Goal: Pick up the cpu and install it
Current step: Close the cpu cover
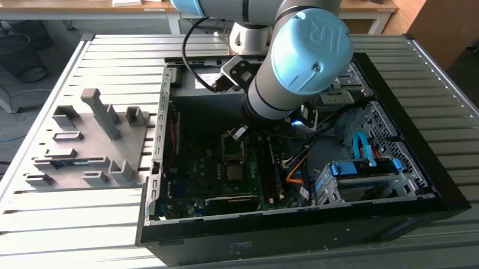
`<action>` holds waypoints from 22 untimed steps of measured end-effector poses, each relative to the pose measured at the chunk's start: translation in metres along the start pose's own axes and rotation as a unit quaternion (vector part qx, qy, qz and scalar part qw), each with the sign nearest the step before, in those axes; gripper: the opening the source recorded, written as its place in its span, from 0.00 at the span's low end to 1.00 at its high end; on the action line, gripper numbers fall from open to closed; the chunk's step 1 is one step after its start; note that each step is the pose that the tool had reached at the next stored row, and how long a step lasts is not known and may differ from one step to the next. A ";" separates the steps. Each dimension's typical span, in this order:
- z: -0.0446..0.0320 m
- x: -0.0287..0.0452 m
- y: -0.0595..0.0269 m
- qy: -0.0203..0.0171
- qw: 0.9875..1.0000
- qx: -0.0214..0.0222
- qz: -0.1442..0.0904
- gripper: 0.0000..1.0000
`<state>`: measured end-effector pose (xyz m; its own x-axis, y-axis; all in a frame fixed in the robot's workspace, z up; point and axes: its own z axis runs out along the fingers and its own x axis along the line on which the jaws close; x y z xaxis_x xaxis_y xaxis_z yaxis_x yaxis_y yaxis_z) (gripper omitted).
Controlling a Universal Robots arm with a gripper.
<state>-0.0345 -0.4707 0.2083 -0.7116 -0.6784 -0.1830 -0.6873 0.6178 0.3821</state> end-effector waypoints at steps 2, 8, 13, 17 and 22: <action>-0.0013 0.0001 0.0001 -0.001 1.000 -0.001 0.000 0.10; -0.0031 0.0013 -0.0001 -0.001 1.000 -0.003 -0.004 0.10; -0.0049 0.0020 -0.0001 -0.001 1.000 -0.005 -0.008 0.10; -0.0077 0.0018 0.0007 -0.002 1.000 -0.007 -0.010 0.10; -0.0094 0.0021 0.0007 -0.002 1.000 -0.009 -0.012 0.10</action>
<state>-0.0351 -0.4754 0.2167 -0.6958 -0.6908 -0.1964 -0.7013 0.5947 0.3931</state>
